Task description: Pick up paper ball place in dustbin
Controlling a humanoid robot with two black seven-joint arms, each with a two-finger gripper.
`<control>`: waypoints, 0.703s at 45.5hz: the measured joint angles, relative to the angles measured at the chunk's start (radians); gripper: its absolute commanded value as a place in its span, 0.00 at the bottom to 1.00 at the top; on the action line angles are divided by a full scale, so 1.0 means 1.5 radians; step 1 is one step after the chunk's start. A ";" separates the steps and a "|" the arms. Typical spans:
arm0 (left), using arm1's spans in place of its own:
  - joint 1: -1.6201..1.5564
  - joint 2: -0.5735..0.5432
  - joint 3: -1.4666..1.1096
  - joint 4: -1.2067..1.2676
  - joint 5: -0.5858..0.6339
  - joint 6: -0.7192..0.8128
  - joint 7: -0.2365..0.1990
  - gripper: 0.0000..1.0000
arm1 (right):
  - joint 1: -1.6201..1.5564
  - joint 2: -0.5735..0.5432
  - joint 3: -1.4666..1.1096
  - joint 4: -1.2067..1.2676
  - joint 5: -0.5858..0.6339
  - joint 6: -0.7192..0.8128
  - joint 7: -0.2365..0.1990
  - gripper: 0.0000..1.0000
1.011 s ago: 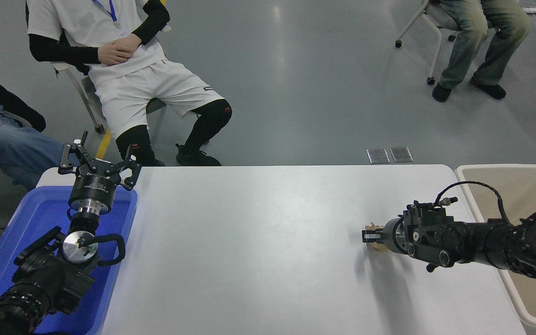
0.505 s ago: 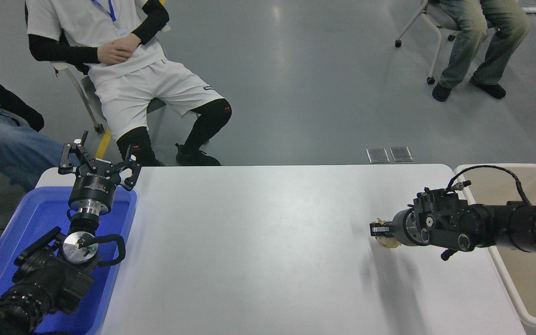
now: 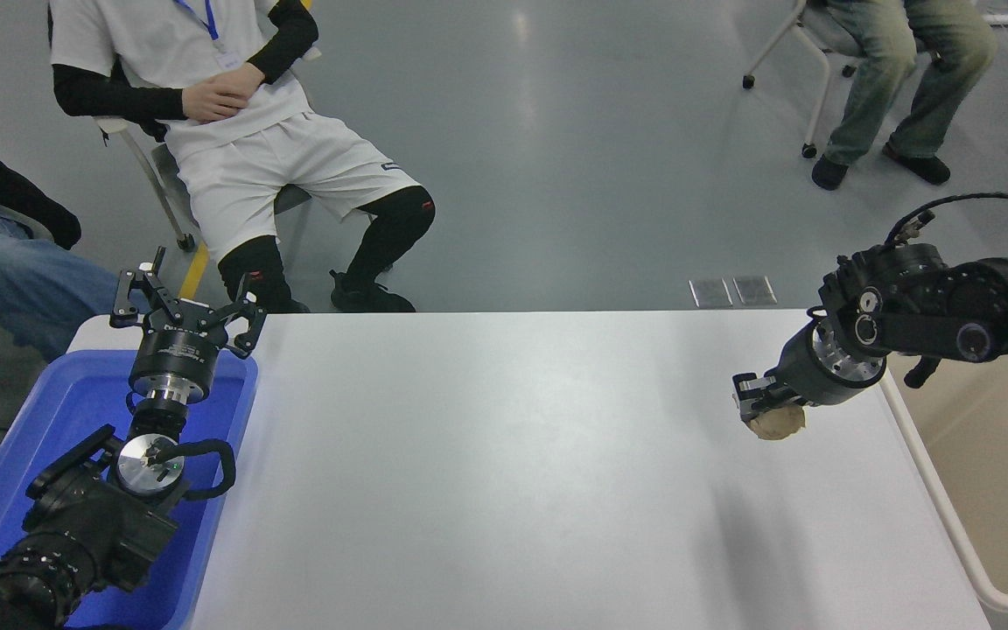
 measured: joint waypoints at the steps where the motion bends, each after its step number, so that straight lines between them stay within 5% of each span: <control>1: 0.000 0.000 0.000 0.000 0.000 0.000 0.000 0.99 | 0.010 -0.001 -0.001 0.002 0.002 0.007 0.000 0.00; 32: 0.000 0.000 0.000 0.000 0.000 0.000 0.000 0.99 | 0.276 -0.028 -0.037 0.029 0.014 0.074 0.000 0.00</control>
